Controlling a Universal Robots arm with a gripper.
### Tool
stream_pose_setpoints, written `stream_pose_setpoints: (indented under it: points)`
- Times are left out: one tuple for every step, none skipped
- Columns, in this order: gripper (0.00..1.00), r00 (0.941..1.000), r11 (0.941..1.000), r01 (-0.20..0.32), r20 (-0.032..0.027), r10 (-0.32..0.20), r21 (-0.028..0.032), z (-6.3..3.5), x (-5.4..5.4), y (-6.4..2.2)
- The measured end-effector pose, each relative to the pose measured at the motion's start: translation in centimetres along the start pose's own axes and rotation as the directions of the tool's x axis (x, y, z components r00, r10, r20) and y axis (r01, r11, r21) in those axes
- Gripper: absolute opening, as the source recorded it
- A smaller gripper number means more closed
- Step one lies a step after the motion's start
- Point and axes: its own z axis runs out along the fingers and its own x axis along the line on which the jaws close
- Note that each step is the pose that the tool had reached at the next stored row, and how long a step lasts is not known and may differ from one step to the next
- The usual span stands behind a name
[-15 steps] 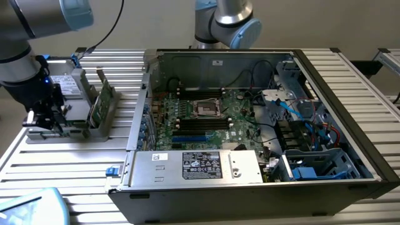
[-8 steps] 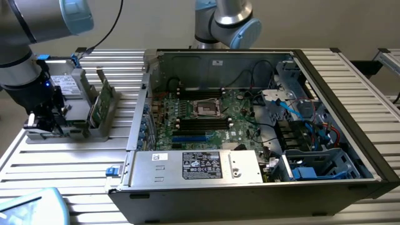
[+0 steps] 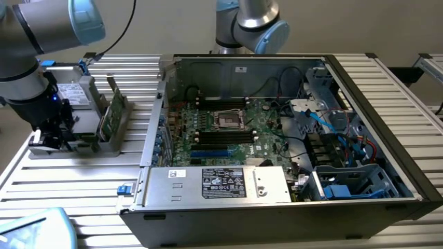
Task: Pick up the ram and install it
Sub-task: 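Pick up the ram and move it above insertion slot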
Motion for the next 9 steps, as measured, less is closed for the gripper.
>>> stream_pose_setpoints:
  points:
    - [0.37, 1.0, 1.0, -0.001, 0.0002, 0.001, -0.0001, 0.05, 0.0, 0.01]
    - [0.37, 1.0, 1.0, -0.003, 0.0003, 0.003, -0.0002, 0.06, 0.0, 0.01]
    - [0.37, 1.0, 1.0, -0.003, 0.0003, 0.003, -0.0007, 0.08, 0.0, 0.01]
    - [0.37, 1.0, 1.0, -0.004, 0.0005, 0.004, -0.0007, 0.14, 0.0, 0.0]
    - [0.37, 1.0, 1.0, -0.005, 0.0006, 0.005, -0.0009, 0.23, 0.0, 0.0]
    - [0.37, 1.0, 1.0, -0.006, 0.0006, 0.006, -0.0011, 0.33, 0.0, -0.01]
    - [0.37, 1.0, 1.0, -0.006, 0.0006, 0.006, -0.0014, 0.41, 0.01, -0.01]
    - [0.37, 1.0, 1.0, -0.007, 0.0006, 0.007, -0.0016, 0.47, 0.01, -0.01]
    - [0.37, 1.0, 1.0, -0.008, 0.0007, 0.008, -0.002, 0.53, 0.01, -0.01]
